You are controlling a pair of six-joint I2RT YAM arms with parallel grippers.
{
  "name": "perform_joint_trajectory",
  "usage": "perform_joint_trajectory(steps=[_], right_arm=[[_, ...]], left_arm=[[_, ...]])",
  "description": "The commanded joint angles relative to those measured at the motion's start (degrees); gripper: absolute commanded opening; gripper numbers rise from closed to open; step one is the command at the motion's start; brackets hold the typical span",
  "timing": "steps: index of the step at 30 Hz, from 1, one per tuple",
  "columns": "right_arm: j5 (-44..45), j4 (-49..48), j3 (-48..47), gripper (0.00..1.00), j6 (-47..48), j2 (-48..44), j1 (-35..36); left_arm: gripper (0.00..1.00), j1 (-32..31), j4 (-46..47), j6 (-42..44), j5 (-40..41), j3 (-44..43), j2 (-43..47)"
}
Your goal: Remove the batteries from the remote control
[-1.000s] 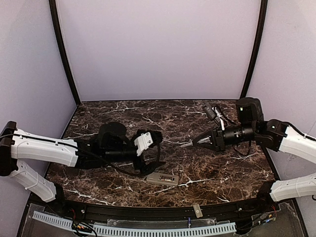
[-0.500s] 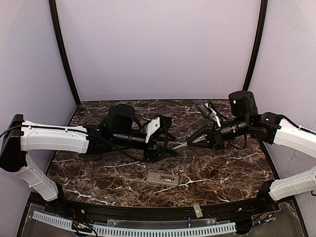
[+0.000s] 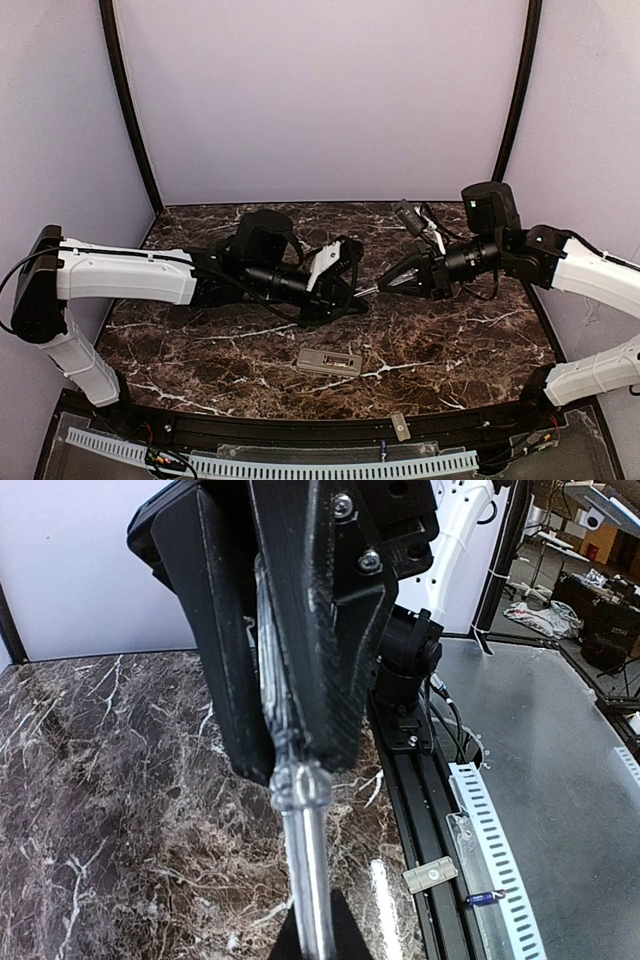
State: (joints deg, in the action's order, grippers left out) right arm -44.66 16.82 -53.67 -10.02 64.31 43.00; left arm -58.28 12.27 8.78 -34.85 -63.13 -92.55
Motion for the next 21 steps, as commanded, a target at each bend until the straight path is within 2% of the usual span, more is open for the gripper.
perform_joint_trajectory(steps=[1,4,7,11,21], right_arm=[[-1.1,0.0,-0.7,0.00,-2.1,0.8,0.4],[-0.5,0.8,-1.0,0.22,-3.8,1.4,0.4],[0.9,1.3,-1.5,0.31,-5.0,1.6,0.4],[1.3,1.3,-1.8,0.32,-5.7,1.9,0.4],[1.0,0.9,-2.4,0.25,-6.5,4.0,0.4]], left_arm=[[0.00,0.2,-2.6,1.0,2.6,-1.8,0.5],[0.00,0.2,-3.6,3.2,5.3,-1.1,1.4],[0.00,0.2,-5.0,5.0,7.4,-0.8,2.1],[0.00,0.2,-6.3,6.2,8.3,-0.8,2.3],[0.00,0.1,-4.6,5.8,9.3,0.4,2.5]])
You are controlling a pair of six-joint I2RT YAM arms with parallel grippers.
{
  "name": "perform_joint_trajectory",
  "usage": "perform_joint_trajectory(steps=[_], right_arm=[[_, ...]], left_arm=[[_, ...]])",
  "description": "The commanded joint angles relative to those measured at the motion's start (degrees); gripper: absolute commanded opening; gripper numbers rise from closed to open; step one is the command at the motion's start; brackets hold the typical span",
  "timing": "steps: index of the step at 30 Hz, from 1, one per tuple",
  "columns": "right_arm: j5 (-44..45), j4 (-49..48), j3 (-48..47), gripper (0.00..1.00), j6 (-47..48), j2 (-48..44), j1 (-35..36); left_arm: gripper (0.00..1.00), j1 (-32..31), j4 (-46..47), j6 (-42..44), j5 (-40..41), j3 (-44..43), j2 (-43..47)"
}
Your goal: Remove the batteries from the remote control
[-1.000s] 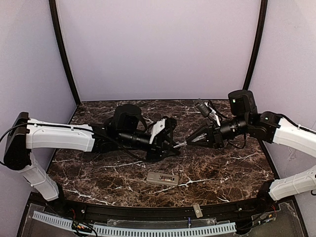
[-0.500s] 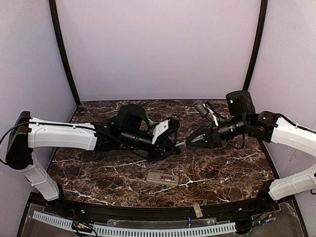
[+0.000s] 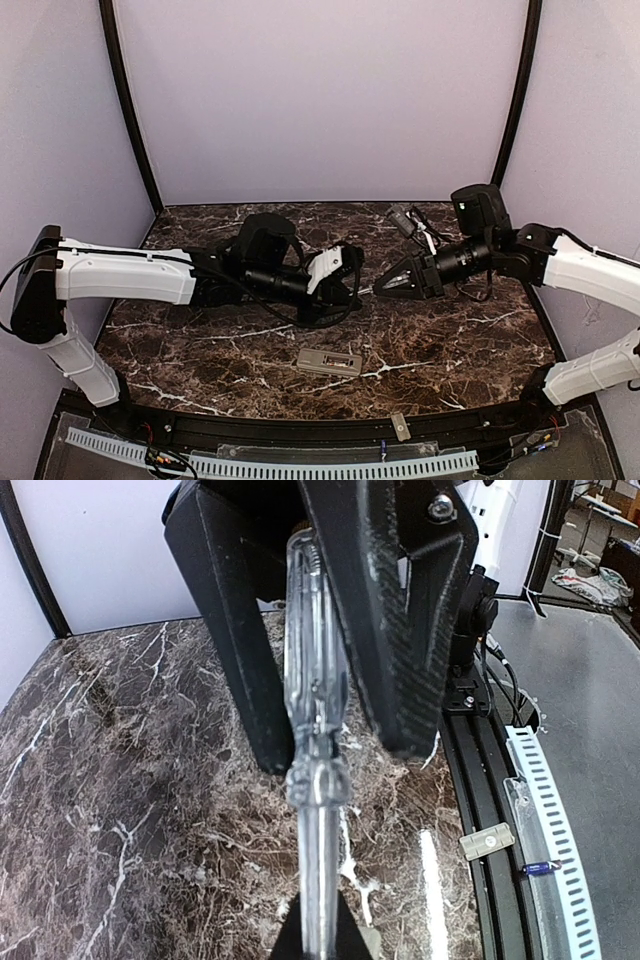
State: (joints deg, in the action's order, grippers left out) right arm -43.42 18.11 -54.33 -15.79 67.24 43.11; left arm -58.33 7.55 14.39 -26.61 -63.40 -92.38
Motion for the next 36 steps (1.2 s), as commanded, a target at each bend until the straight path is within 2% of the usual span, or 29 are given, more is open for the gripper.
perform_joint_trajectory(steps=[1,21,26,30,31,33,34,35,36], right_arm=[[-0.2,-0.4,-1.7,0.25,-0.8,1.3,0.3],[-0.7,-0.9,-3.3,0.13,-0.9,4.7,0.3],[-0.9,-1.1,-3.2,0.00,-1.1,5.2,0.3],[-1.1,-1.1,-2.9,0.00,-1.1,5.2,0.3],[-1.0,-1.1,-2.8,0.00,-1.0,5.2,0.3],[-0.9,-0.8,-2.7,0.00,-0.9,5.0,0.3],[-0.7,-0.6,-2.7,0.00,-0.8,4.9,0.3],[-0.4,-0.3,-2.7,0.00,-0.6,4.8,0.3],[0.1,0.1,-2.8,0.00,-0.5,4.6,0.3]], left_arm=[[0.00,0.2,0.2,0.2,1.1,0.7,2.3],[0.00,0.2,1.4,-0.2,1.6,1.5,1.9],[0.00,0.2,1.8,-0.2,1.5,1.8,2.0],[0.01,0.2,2.3,0.0,1.4,2.3,2.4],[0.03,0.2,2.5,0.1,1.3,2.5,2.6],[0.16,0.2,3.0,0.4,1.2,3.4,3.2],[0.30,0.2,3.2,0.5,1.3,3.7,3.7],[0.36,0.2,3.5,0.7,1.6,4.5,4.1],[0.47,0.2,3.8,0.8,1.8,4.9,4.8]])
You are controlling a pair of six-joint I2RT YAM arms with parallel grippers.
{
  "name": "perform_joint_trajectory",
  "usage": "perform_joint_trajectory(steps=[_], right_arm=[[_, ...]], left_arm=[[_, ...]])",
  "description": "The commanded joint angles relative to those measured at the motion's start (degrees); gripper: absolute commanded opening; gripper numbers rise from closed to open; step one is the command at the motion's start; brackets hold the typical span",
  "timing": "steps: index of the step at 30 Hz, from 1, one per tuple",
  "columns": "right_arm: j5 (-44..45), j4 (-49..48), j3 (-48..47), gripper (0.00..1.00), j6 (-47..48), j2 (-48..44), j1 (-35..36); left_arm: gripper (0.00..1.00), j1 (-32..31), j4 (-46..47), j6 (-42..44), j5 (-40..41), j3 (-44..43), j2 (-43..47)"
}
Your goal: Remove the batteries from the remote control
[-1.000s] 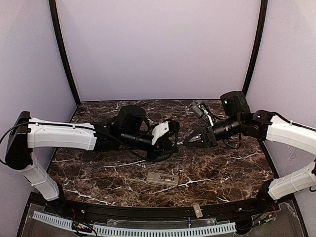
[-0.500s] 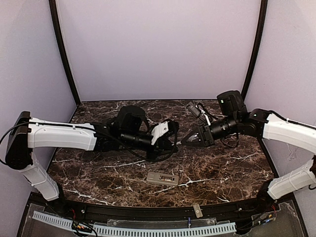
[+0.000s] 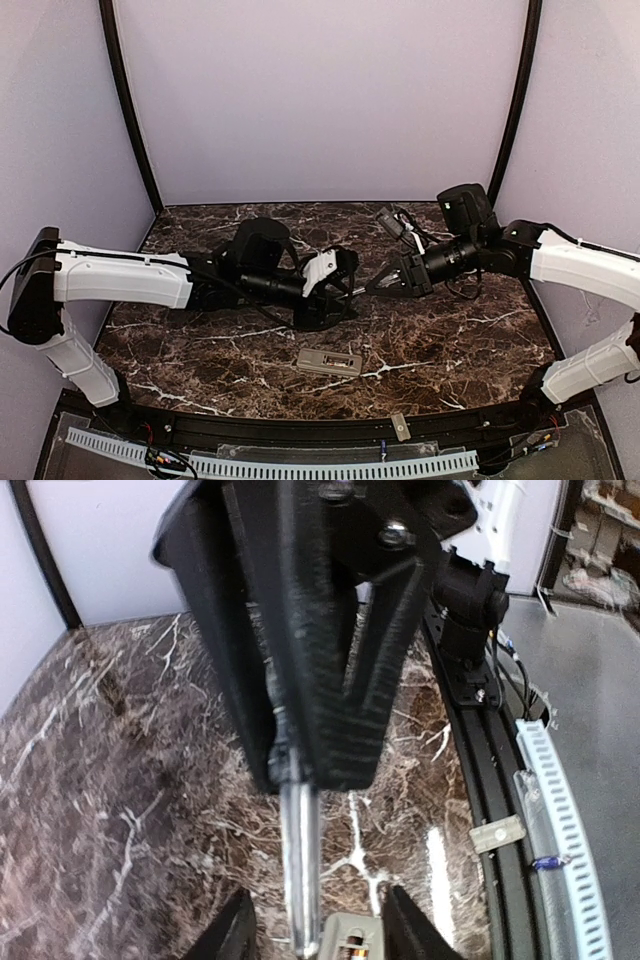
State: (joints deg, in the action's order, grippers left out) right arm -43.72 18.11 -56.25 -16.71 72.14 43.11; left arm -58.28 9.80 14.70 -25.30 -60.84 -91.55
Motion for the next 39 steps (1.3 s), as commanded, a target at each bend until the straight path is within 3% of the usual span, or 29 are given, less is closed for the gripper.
perform_joint_trajectory(steps=[1,3,8,9,11,17,22,27,39], right_arm=[[0.7,0.4,-0.8,0.00,0.6,-0.5,0.3],[1.3,1.3,-0.9,0.00,1.1,-0.8,0.3],[4.1,3.6,-0.7,0.00,2.2,-2.6,0.2],[4.5,3.8,-0.5,0.00,2.3,-3.0,0.2],[5.6,4.2,0.1,0.00,2.3,-3.9,0.1],[7.6,5.3,2.4,0.00,1.8,-6.4,0.1],[8.3,5.5,4.3,0.00,0.8,-8.3,0.1],[8.3,5.4,5.5,0.00,0.3,-9.6,0.1],[8.8,5.6,7.8,0.00,-0.1,-12.3,0.1]], left_arm=[[0.52,0.2,1.6,0.7,1.0,3.2,4.3],[0.65,0.2,1.8,0.4,2.3,4.5,5.2],[0.84,0.2,2.5,-1.8,6.4,8.9,8.5],[0.94,0.2,2.7,-1.5,6.7,9.8,9.2],[0.98,0.2,3.4,-0.3,7.4,12.5,11.1],[0.99,0.7,2.2,5.2,11.1,18.5,15.5],[0.99,1.5,0.5,7.1,6.3,20.6,16.5],[0.97,2.6,-3.1,9.6,4.4,18.5,12.4],[0.90,3.0,0.1,12.1,2.0,17.0,1.6]])
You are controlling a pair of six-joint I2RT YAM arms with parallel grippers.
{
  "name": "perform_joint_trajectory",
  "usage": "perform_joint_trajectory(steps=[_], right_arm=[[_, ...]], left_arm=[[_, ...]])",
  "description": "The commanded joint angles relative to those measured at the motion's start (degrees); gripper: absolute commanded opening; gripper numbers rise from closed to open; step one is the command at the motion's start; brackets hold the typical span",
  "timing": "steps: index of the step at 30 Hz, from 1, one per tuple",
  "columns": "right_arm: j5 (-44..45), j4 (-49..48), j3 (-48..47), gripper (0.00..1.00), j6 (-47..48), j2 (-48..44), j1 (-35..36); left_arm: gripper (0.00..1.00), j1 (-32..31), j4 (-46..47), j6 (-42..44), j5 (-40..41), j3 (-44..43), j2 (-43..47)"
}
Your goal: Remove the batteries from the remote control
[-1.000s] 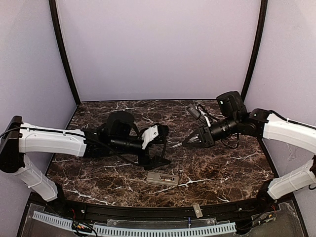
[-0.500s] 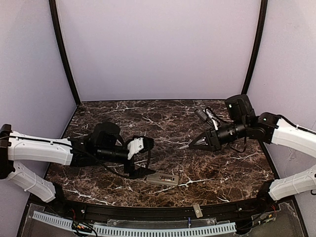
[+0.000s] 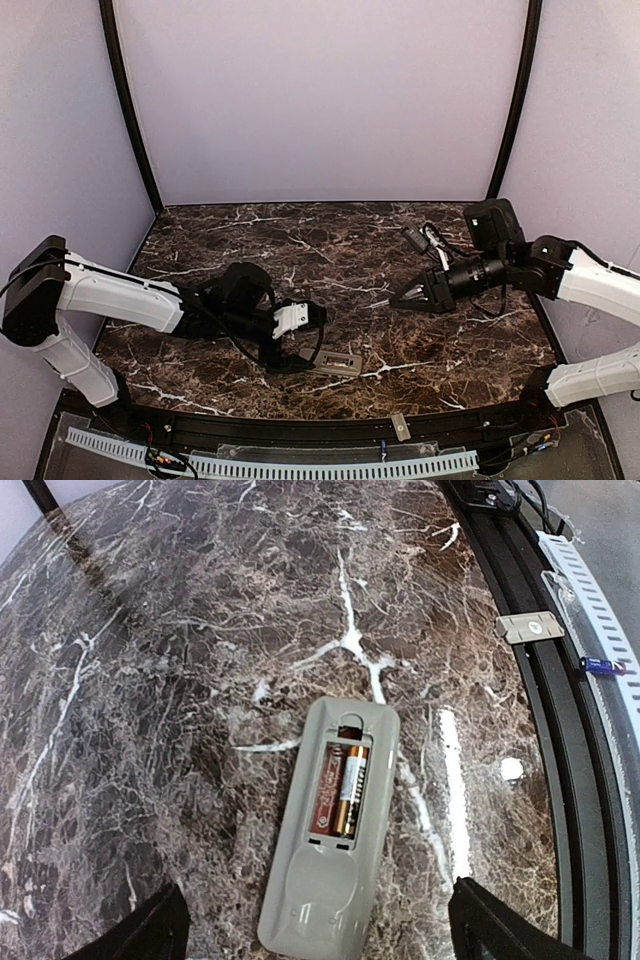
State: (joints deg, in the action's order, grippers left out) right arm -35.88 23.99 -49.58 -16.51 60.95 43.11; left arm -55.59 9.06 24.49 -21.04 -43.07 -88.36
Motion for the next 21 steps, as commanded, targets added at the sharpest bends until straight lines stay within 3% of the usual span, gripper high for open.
perform_joint_trajectory(steps=[1,21], right_arm=[[0.9,-0.3,1.2,0.00,-0.3,-1.3,0.1],[1.2,0.7,3.1,0.00,1.0,-3.0,0.1]], left_arm=[[0.90,0.3,1.3,2.7,-2.5,-1.0,-2.6],[0.80,0.2,1.4,8.2,-5.2,-5.6,-13.2]])
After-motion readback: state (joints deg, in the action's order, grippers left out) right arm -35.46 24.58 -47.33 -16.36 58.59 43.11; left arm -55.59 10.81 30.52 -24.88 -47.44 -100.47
